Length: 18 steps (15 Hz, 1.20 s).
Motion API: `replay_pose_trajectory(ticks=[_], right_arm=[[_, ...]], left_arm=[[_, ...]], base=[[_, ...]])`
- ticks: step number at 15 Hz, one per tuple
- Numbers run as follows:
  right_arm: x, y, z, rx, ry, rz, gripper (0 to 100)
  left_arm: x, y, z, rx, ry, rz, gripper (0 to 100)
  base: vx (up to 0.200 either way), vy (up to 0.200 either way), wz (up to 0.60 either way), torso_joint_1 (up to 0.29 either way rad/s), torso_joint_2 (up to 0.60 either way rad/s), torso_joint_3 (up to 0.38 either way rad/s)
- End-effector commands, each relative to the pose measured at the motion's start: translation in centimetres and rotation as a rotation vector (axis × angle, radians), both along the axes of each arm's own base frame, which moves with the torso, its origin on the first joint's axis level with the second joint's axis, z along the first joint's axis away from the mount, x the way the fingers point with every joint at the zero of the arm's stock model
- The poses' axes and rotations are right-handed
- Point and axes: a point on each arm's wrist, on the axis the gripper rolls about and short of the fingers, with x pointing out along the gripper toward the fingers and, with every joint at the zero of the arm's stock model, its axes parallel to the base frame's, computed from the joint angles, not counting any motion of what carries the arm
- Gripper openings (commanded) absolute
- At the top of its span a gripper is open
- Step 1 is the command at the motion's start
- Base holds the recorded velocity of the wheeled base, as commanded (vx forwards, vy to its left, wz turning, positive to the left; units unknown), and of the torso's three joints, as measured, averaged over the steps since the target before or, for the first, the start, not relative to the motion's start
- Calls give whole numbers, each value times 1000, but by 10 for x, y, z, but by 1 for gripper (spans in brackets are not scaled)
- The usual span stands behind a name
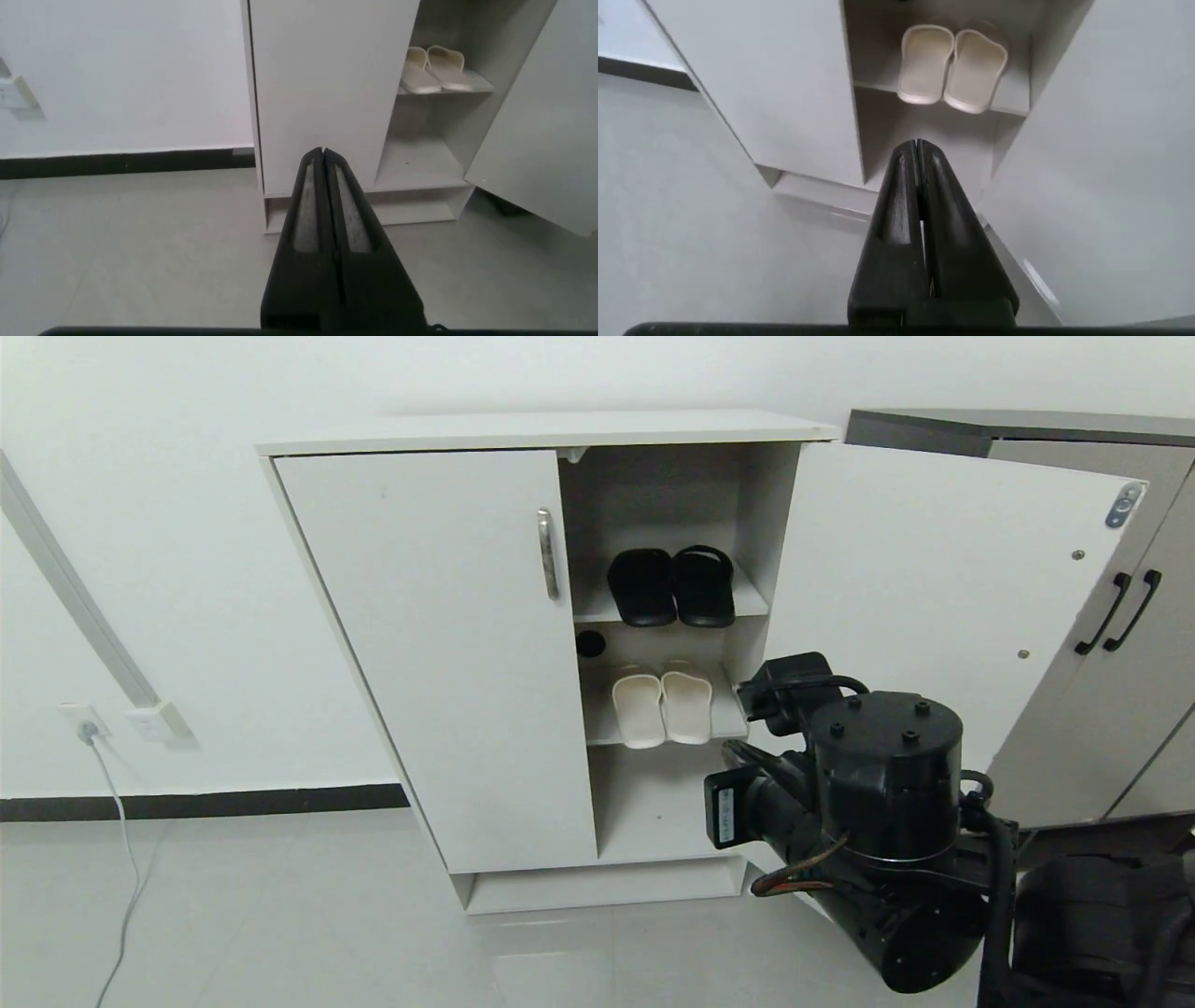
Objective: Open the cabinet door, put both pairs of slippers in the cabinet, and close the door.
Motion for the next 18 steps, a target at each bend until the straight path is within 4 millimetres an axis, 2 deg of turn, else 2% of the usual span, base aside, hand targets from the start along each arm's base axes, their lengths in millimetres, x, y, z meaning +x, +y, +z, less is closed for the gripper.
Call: replay_pose_trajectory(ticks=[1, 11, 14, 18], right_arm=[[1, 0, -2, -5, 4, -1, 0], [2, 1, -4, -21, -1, -3, 0], [3, 1, -2, -13, -9, -6, 0], [4, -1, -2, -14, -11, -10, 0]], left_arm=[[0, 0, 0, 0, 0, 1, 0], [0, 0, 0, 0, 0, 2, 0], [0, 0, 0, 0, 0, 1, 0], [0, 0, 0, 0, 1, 1, 0]], base=[[0, 0, 0, 0, 0, 0], [0, 0, 0, 0, -14, -15], [0, 0, 0, 4, -194, -331], [0, 0, 0, 45, -511, -374]])
